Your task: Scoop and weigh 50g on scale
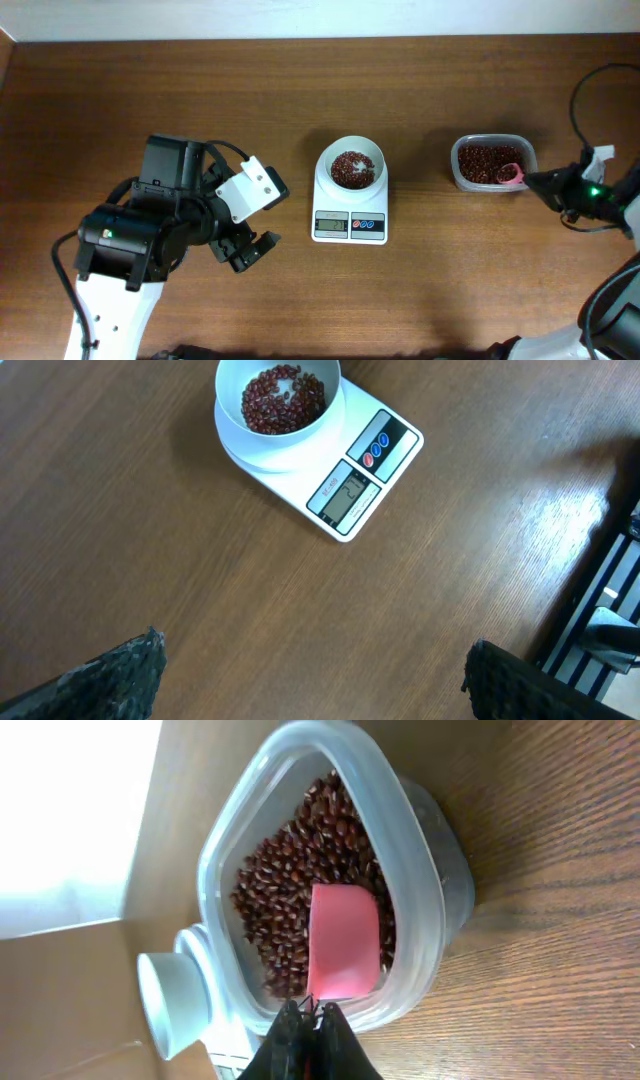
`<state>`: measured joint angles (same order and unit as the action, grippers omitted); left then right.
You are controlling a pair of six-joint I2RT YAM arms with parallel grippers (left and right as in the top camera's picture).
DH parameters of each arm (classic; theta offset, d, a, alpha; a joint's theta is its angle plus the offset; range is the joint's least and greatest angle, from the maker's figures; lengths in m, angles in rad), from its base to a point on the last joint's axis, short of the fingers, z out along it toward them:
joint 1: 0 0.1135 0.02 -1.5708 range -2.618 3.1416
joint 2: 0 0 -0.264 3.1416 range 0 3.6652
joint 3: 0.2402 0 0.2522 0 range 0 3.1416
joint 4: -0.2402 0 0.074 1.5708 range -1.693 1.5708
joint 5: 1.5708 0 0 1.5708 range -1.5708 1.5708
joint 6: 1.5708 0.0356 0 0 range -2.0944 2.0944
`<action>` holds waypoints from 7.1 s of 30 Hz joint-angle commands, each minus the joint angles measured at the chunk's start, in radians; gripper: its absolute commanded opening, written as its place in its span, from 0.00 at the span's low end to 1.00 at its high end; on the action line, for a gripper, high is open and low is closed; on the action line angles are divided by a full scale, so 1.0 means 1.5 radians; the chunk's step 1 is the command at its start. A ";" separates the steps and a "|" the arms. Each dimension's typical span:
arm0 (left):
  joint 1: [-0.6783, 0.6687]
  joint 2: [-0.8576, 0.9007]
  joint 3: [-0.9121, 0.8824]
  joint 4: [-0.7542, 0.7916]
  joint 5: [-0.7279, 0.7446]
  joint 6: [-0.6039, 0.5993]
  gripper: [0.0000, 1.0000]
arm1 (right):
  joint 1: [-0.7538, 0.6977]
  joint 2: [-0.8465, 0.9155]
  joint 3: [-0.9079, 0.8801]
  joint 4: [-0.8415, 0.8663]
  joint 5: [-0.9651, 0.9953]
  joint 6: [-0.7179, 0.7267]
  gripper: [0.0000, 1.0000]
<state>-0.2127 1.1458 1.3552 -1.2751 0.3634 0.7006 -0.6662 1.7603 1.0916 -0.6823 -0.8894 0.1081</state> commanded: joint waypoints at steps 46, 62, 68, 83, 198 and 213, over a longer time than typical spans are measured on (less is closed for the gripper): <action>0.004 -0.003 -0.005 0.001 0.010 0.013 0.99 | 0.419 0.009 -0.013 0.251 -0.264 0.198 0.04; 0.004 -0.003 -0.005 0.001 0.010 0.013 0.99 | 0.481 0.009 -0.013 0.386 -0.164 0.012 0.04; 0.004 -0.003 -0.005 0.001 0.010 0.013 0.99 | 0.485 0.009 -0.013 0.385 -0.146 -0.038 0.04; 0.004 -0.003 -0.005 0.001 0.010 0.013 0.99 | 0.485 0.009 -0.013 0.388 -0.166 -0.159 0.04; 0.004 -0.003 -0.005 0.001 0.010 0.013 0.99 | 0.500 -0.061 -0.010 0.356 -0.043 -0.209 0.04; 0.004 -0.003 -0.005 0.001 0.010 0.013 0.99 | 0.689 -0.192 -0.003 0.253 0.460 -0.366 0.04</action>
<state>-0.2127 1.1454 1.3552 -1.2751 0.3637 0.7010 0.3561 1.5246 1.0714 -0.3073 -0.2756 -0.4244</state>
